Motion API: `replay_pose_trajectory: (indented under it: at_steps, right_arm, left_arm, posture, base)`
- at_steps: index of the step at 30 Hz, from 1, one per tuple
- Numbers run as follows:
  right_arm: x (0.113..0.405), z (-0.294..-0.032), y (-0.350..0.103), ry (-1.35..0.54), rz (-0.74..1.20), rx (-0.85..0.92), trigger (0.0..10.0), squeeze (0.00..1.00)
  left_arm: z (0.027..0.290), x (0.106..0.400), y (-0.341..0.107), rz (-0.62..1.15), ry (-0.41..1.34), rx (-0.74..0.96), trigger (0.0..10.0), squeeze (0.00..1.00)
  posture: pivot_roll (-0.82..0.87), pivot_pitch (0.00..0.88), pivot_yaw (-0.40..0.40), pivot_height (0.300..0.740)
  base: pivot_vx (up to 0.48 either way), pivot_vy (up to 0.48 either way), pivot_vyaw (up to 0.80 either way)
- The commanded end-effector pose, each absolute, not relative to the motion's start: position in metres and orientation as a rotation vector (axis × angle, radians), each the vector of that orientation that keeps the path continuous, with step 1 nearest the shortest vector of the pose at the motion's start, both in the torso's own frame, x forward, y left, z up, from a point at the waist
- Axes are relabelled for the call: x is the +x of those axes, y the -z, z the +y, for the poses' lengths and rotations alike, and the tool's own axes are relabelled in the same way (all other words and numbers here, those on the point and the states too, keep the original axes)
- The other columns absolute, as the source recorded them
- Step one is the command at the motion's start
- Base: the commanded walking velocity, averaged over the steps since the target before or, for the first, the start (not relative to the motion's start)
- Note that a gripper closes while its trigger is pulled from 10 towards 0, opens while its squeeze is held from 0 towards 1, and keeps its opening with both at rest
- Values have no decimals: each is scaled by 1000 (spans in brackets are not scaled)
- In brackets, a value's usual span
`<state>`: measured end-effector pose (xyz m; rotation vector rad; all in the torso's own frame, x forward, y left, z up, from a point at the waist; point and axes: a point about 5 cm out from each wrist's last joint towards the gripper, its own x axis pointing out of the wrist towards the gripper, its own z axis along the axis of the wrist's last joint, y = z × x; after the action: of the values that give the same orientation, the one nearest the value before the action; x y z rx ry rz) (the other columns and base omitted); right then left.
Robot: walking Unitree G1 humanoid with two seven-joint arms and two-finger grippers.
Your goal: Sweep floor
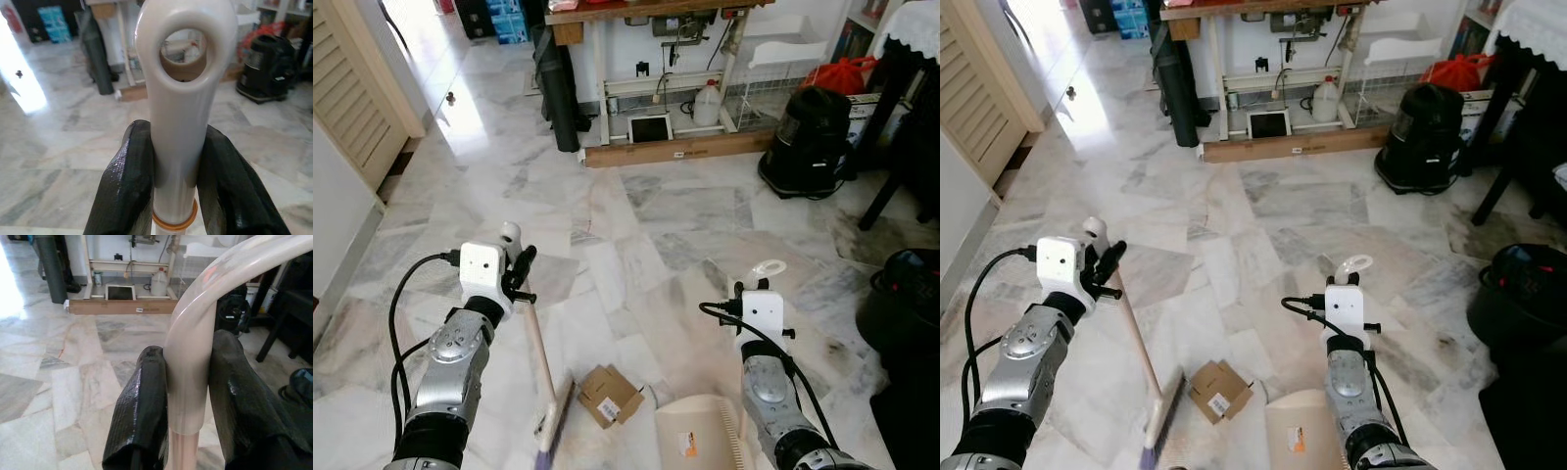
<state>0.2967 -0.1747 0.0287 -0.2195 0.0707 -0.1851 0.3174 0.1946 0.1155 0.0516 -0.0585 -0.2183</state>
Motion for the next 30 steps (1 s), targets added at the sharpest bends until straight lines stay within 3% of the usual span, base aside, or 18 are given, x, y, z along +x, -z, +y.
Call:
replay_pose_trajectory:
  at_steps: [1,15,30]
  right_arm:
    - [291,-172,-22,176,93,-219,10000,0]
    - [286,-173,-18,183,108,-213,10000,0]
    - [290,-173,-20,176,112,-215,10000,0]
  left_arm:
    - [199,317,-125,-79,242,74,10000,0]
    - [193,314,-120,23,400,-85,10000,0]
    - [197,308,-125,133,593,-116,10000,0]
  posture:
    - [177,76,113,740]
    - [165,50,107,740]
    - [168,46,106,740]
  base:
    - [0,0,0]
    - [0,0,0]
    - [0,0,0]
